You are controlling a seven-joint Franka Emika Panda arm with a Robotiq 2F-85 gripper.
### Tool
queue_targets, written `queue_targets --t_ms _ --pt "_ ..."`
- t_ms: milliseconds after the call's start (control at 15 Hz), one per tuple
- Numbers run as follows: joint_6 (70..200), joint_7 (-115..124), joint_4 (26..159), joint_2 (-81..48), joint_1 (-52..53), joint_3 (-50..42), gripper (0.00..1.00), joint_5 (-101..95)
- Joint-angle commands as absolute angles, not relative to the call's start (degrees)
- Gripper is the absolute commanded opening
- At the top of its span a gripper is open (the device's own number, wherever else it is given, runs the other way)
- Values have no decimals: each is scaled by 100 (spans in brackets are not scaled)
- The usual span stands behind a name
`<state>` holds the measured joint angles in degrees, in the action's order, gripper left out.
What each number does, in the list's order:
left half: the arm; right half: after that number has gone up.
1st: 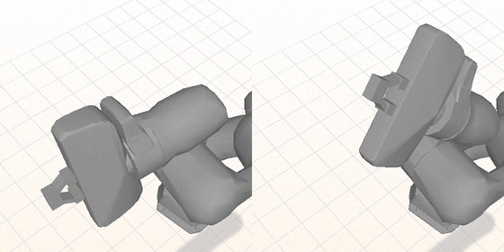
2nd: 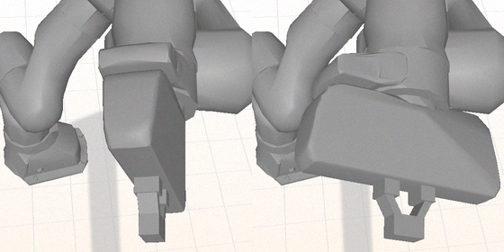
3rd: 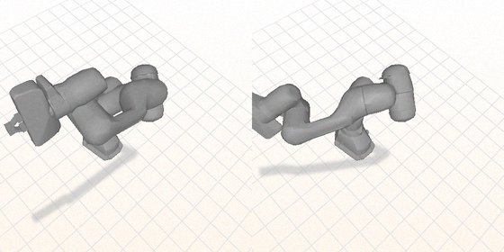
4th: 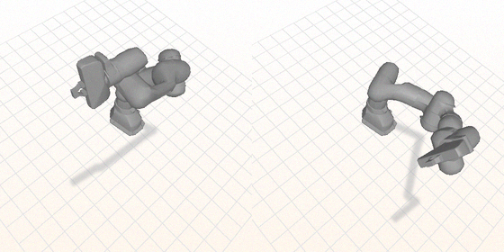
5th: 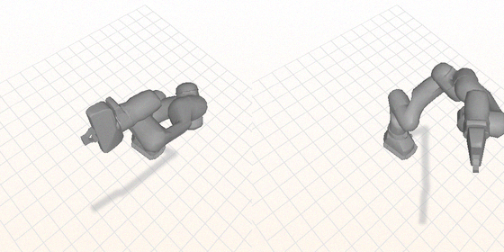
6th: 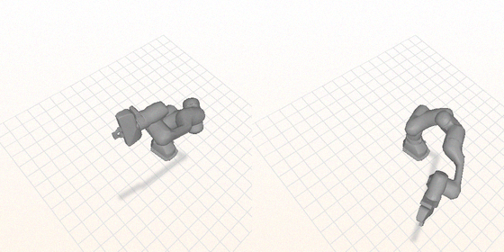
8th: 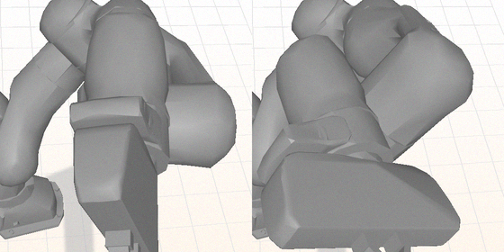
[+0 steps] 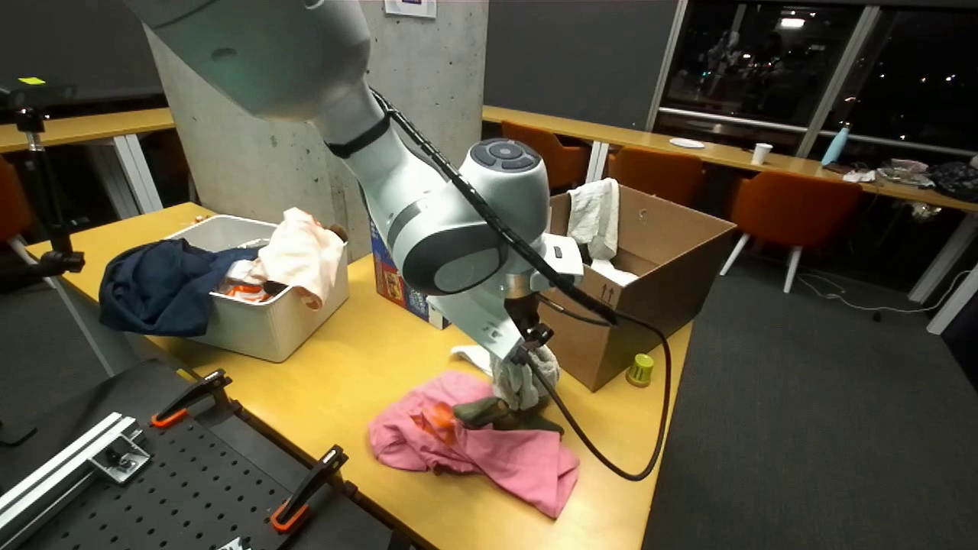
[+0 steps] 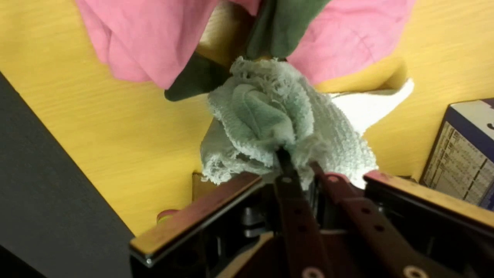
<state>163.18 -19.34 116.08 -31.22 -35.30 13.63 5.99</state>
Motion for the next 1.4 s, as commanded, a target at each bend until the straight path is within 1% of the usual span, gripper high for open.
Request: queue_targets --t_ms 0,67,133,333,467,667,1000,1333 --pt "15982 -1997 11493 -3256 -3247 1091 23 811" --pt "15924 -1960 11469 -3290 -3164 1021 35 805" --pt "15914 -1943 11479 -3288 -3087 970 40 801" --pt "15967 -1914 11701 -3078 -2923 870 63 821" --pt "16023 -1906 11845 -2875 -2866 814 76 840" --pt "15997 -2030 11803 -2687 -2911 859 99 959" --pt "15738 -2091 11123 -2945 -2711 835 100 1037" --pt "15301 -2127 10244 -3639 -2493 797 100 999"
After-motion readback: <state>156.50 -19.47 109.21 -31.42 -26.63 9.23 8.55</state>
